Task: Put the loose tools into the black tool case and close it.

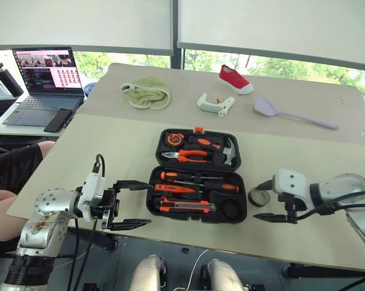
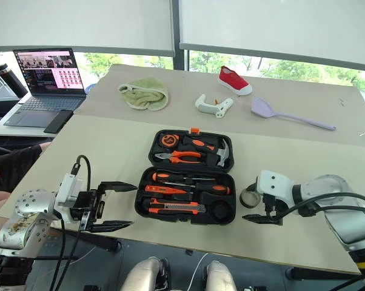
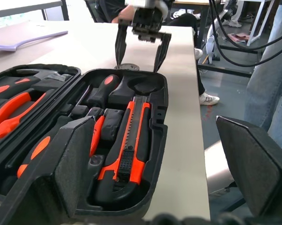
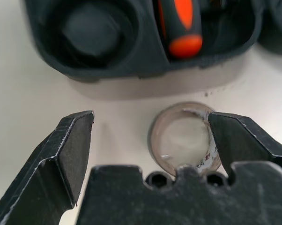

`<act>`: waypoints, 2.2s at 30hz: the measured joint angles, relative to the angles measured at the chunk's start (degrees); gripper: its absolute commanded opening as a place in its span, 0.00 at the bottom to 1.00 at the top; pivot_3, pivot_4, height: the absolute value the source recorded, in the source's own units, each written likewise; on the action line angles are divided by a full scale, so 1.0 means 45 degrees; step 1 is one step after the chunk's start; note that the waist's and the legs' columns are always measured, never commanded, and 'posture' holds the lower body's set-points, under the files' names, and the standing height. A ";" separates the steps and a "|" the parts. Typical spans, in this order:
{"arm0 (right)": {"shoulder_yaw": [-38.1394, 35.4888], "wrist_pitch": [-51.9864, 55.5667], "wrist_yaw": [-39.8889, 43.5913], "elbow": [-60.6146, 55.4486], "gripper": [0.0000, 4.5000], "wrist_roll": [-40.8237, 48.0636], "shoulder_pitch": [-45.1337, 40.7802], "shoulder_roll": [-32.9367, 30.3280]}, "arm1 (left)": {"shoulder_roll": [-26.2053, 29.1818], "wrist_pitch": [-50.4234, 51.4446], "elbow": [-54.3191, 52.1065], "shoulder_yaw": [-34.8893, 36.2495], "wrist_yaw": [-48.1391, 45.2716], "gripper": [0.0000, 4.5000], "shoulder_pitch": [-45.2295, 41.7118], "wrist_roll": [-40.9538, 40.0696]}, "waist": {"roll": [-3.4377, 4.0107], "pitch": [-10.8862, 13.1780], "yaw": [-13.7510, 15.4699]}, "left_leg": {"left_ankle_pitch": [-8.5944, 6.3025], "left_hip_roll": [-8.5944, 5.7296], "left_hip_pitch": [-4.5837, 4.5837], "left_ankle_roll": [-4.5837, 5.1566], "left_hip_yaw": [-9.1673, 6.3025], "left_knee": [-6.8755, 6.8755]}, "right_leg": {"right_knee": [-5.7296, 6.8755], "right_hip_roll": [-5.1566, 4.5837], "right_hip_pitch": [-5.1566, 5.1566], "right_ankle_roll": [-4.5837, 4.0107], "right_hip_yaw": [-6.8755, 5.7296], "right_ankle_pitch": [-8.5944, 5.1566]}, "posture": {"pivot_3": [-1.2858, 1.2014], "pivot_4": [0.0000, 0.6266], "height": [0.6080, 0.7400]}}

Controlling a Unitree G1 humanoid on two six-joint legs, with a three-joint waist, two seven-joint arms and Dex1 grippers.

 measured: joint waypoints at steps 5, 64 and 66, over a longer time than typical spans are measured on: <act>0.0497 0.0170 0.0336 0.0222 0.43 -0.0384 -0.0196 -0.0003 | 0.0001 -0.0060 0.0000 0.0000 0.0042 1.00 0.0018 0.0101 | 0.0000 0.0000 -0.0029 | -0.0009 -0.0002 0.0006 0.0015 0.0023 0.0013 | -0.0001 -0.0005 0.0000 0.0027 0.0001 0.0014 | 0.52 0.24 0.97; -0.1516 0.2451 0.1747 0.2322 0.78 0.4018 -0.3629 0.2120 | -0.0566 0.2006 0.1484 0.1614 0.6651 0.63 -0.0248 0.1075 | -0.0073 -0.0008 -0.0272 | -0.0023 0.0007 0.0030 0.0049 0.0026 0.0042 | 0.0001 0.0015 0.0023 0.0033 0.0007 0.0052 | 0.52 0.24 0.97; -0.1245 0.0478 0.1285 0.4071 0.62 0.2664 -0.3561 0.2532 | -0.0694 0.2666 0.1551 0.1532 0.7579 0.45 -0.0741 0.1376 | -0.0072 -0.0007 -0.0257 | 0.0003 -0.0015 0.0019 0.0015 0.0045 0.0044 | 0.0015 0.0001 0.0011 0.0048 0.0016 0.0058 | 0.52 0.24 0.97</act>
